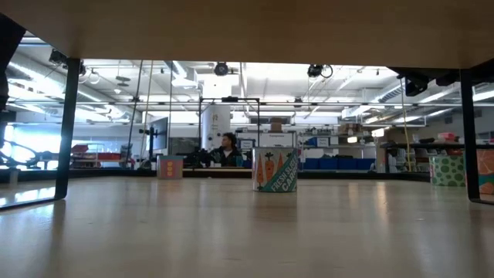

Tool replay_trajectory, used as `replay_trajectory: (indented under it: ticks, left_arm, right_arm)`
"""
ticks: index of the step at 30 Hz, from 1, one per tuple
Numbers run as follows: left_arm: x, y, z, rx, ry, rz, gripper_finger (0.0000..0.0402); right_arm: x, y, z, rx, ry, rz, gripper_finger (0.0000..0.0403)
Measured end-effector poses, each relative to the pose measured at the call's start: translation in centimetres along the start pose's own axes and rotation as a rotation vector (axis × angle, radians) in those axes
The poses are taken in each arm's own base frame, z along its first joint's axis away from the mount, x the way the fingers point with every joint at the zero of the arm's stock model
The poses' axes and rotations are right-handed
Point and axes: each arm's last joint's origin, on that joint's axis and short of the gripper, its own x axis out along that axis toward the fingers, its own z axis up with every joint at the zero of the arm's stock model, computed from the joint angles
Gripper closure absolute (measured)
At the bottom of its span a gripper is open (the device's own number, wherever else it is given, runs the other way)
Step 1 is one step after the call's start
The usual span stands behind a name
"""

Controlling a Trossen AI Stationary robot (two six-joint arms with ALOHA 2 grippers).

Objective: Pick and place cans onto a shelf
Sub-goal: Put the canned peaches on the shelf aligned with the other canned peaches

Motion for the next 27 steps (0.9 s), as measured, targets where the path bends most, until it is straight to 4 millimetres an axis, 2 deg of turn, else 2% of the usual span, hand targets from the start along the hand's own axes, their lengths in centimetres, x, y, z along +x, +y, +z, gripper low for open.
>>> replay_trajectory:
  ticks: [8,10,12,15,17,22,27]
  left_arm:
    - [0.0,0.1,-0.2,-0.026,0.025,0.034,0.0051]
    - [-0.2,0.7,-0.2,-0.058,0.011,0.002,0.0051]
    - [-0.8,2.1,-0.1,-0.131,-0.029,-0.038,0.0051]
    - [-2.5,5.2,-0.2,-0.224,-0.081,-0.062,0.0051]
    - [-3.7,6.8,-0.6,-0.214,-0.081,-0.091,0.0051]
    - [-5.6,8.9,-2.2,-0.247,-0.029,-0.21,0.0051]
    - [-7.4,11.0,-4.9,-0.286,0.157,-0.227,0.0051]
  right_arm:
    - [0.0,0.0,0.0,0.0,0.0,0.0,0.0356]
    - [0.0,0.0,0.0,0.0,0.0,0.0,0.0356]
    - [0.0,0.0,0.0,0.0,0.0,0.0,0.0356]
    - [0.0,0.0,0.0,0.0,-0.001,0.0,0.0356]
    - [0.0,0.0,0.0,0.0,-0.001,0.0,0.0356]
    - [0.0,0.0,0.0,0.0,-0.002,0.0,0.0356]
    - [0.0,0.0,0.0,0.0,-0.002,0.0,0.0356]
